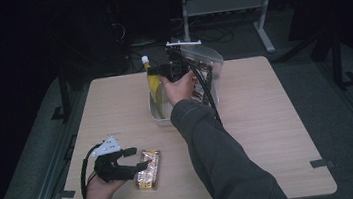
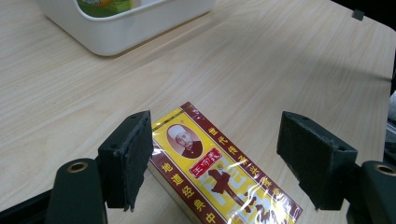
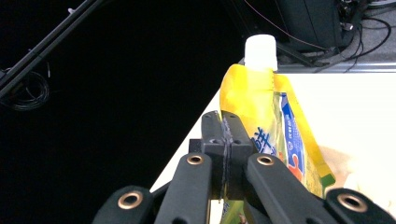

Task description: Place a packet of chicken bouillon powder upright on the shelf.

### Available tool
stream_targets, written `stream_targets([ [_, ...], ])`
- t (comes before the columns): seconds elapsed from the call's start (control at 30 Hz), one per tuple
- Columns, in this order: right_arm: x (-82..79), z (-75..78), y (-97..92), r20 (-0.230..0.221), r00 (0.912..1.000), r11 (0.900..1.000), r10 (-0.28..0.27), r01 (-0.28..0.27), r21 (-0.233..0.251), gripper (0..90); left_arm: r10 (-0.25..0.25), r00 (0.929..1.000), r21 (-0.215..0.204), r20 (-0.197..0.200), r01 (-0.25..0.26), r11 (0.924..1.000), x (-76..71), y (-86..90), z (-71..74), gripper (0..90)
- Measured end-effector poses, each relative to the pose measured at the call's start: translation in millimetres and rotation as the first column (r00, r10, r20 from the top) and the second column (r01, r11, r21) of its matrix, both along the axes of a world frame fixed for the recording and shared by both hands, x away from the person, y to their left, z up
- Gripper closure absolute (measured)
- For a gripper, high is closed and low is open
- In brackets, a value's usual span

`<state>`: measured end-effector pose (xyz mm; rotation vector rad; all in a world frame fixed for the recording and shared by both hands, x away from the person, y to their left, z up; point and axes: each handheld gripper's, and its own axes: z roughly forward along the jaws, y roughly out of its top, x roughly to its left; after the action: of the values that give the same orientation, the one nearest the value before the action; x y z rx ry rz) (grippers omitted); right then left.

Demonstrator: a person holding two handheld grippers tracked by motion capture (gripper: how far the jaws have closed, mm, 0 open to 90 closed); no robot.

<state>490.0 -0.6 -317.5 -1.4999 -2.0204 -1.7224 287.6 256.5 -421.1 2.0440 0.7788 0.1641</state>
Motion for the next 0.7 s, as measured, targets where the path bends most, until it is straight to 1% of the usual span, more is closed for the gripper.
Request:
stream_targets([
  [0.23, -0.5, -6.4, 1.5, -0.013, 0.9999, 1.0, -0.005, 0.004, -0.003, 88.7, -0.001, 1.0, 0.006, -0.001, 0.001, 1.0, 0.1, -0.5, -0.7, 26.3],
  [0.3, -0.6, -7.1, 2.1, -0.012, 0.9999, 0.9999, -0.003, 0.003, -0.01, 88.5, 0.0, 1.0, 0.006, 0.0, 0.0, 1.0, 0.1, -0.3, -0.6, 26.3],
  [0.53, -0.6, -7.7, 1.9, -0.026, 0.9996, 0.9999, 0.009, -0.01, -0.012, 86.6, -0.002, 1.0, 0.009, -0.001, 0.002, 1.0, 0.2, -0.4, -0.6, 26.3],
  [0.7, -0.8, -7.5, 0.9, -0.036, 0.9992, 0.9998, 0.02, -0.02, -0.005, 83.4, -0.003, 1.0, 0.01, -0.001, 0.003, 0.9999, 0.1, -0.8, -0.9, 26.2],
])
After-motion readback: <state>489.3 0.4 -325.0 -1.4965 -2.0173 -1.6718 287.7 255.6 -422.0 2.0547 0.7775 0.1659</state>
